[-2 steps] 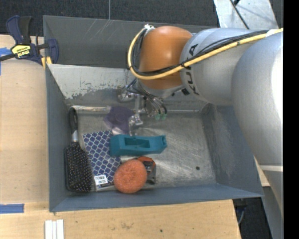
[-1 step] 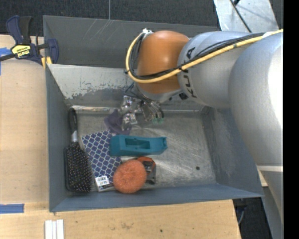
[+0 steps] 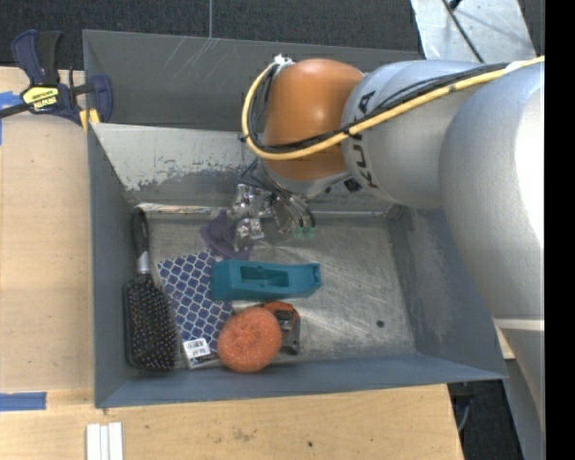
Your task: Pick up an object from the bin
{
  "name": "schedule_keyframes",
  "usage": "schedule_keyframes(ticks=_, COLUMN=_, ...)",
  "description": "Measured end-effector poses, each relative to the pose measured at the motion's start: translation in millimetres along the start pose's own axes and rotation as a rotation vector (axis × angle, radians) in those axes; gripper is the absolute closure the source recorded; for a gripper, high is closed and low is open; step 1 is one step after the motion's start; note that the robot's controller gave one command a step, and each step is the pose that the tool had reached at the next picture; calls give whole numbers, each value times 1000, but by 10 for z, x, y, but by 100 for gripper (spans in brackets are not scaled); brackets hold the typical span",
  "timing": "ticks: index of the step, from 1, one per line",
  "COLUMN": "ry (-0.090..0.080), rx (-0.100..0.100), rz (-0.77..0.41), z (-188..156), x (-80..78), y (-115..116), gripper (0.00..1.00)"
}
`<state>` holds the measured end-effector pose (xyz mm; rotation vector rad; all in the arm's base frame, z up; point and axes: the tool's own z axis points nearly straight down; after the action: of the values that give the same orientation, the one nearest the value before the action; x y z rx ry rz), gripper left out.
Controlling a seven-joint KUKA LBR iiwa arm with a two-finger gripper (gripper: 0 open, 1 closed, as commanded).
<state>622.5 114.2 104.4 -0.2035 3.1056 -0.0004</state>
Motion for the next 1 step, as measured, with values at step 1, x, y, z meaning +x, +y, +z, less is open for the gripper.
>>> schedule_keyframes(ticks=1, ry=26, rx=-1, rz=-15, z=-418, x=-26, y=79, gripper=100)
